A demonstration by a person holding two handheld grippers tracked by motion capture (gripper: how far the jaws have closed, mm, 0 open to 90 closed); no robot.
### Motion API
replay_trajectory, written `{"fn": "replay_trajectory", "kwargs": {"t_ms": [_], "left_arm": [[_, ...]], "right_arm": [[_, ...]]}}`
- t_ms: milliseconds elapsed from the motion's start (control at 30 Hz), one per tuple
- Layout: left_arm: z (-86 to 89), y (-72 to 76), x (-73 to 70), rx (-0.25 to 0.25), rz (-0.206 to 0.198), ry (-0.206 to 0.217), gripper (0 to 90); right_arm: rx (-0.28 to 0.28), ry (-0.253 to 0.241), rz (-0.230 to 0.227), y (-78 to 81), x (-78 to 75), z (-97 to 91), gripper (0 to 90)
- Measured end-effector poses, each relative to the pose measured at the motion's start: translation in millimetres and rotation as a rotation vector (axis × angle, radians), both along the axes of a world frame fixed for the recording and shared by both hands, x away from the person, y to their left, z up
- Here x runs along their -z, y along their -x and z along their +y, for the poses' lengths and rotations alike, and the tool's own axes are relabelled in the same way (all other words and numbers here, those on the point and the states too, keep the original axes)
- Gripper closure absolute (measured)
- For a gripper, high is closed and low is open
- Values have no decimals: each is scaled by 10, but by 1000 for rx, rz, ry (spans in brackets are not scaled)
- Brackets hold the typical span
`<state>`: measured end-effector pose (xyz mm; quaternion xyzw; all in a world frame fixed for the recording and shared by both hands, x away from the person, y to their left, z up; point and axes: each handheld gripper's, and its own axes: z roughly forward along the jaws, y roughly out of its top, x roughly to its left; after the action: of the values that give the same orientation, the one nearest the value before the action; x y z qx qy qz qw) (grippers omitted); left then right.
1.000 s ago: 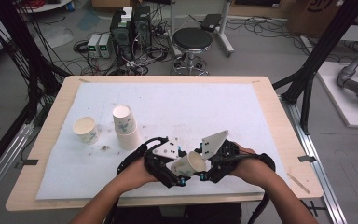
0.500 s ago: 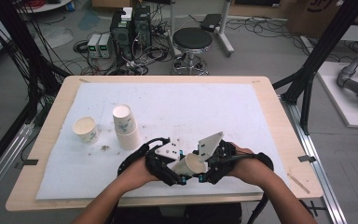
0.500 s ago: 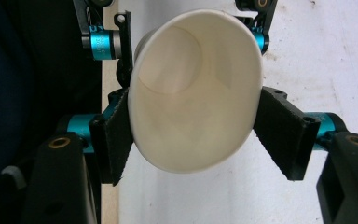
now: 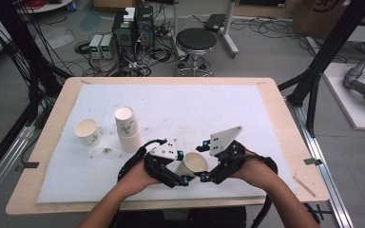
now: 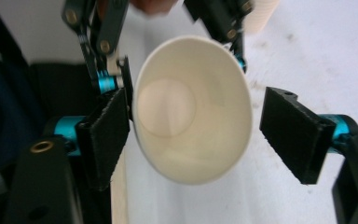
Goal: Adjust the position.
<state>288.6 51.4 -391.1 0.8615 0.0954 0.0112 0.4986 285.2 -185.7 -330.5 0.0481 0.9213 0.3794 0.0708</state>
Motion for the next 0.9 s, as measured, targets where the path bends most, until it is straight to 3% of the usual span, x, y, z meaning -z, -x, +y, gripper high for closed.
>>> {"fn": "replay_trajectory", "kwargs": {"t_ms": [67, 133, 233, 400, 600, 733, 900], "left_arm": [[52, -2, 36, -33, 0, 30, 322], [109, -7, 77, -62, 4, 66, 320], [193, -7, 133, -108, 1, 110, 316], [329, -5, 198, -162, -15, 172, 316], [487, -3, 236, -226, -39, 248, 316], [572, 16, 245, -265, -63, 297, 317], [645, 17, 215, -311, -93, 363, 316]], "right_arm": [[36, -87, 2, -5, -3, -87, 234], [64, -144, 8, -6, 8, -160, 234], [111, -198, 9, -10, 53, -277, 233], [241, -239, 0, -9, 197, -466, 233], [352, -286, -7, -13, 384, -676, 234], [428, -273, -29, 3, 512, -796, 234], [512, -291, -55, 51, 667, -937, 235]]}}
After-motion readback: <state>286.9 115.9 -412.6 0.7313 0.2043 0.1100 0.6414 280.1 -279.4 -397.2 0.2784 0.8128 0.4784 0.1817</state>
